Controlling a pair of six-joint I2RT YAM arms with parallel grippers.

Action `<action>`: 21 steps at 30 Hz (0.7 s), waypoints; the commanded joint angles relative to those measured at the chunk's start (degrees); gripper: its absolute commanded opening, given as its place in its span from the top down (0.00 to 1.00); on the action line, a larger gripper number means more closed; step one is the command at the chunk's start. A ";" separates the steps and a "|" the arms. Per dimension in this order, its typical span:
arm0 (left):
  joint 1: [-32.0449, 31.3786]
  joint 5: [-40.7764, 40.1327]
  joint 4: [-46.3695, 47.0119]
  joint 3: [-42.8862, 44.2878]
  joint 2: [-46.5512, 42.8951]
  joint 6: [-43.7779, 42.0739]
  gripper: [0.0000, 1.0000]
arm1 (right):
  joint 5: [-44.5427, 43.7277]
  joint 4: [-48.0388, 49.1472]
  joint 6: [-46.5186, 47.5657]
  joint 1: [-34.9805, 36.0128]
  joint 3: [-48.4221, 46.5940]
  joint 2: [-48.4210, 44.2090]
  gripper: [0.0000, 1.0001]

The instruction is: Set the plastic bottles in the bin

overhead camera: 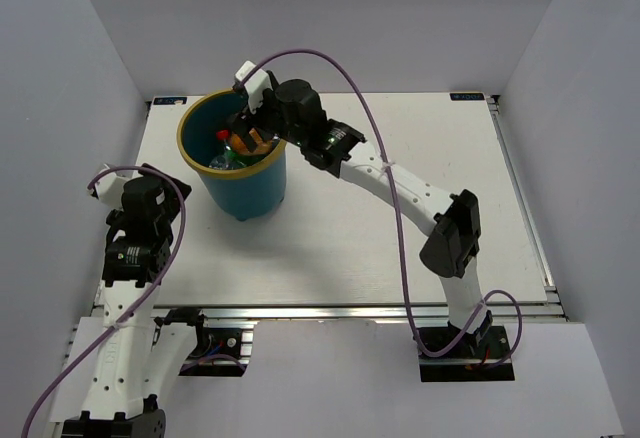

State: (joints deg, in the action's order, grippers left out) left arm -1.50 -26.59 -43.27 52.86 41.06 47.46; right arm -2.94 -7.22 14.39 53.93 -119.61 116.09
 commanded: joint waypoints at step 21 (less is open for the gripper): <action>0.27 -6.80 7.05 -0.57 5.51 0.44 0.02 | -7.14 16.72 -31.44 -36.00 66.51 -50.96 0.11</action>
State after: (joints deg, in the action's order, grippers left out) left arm -1.50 -30.13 -39.16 52.10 45.08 48.29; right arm -0.05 6.59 -11.90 18.00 -58.92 68.16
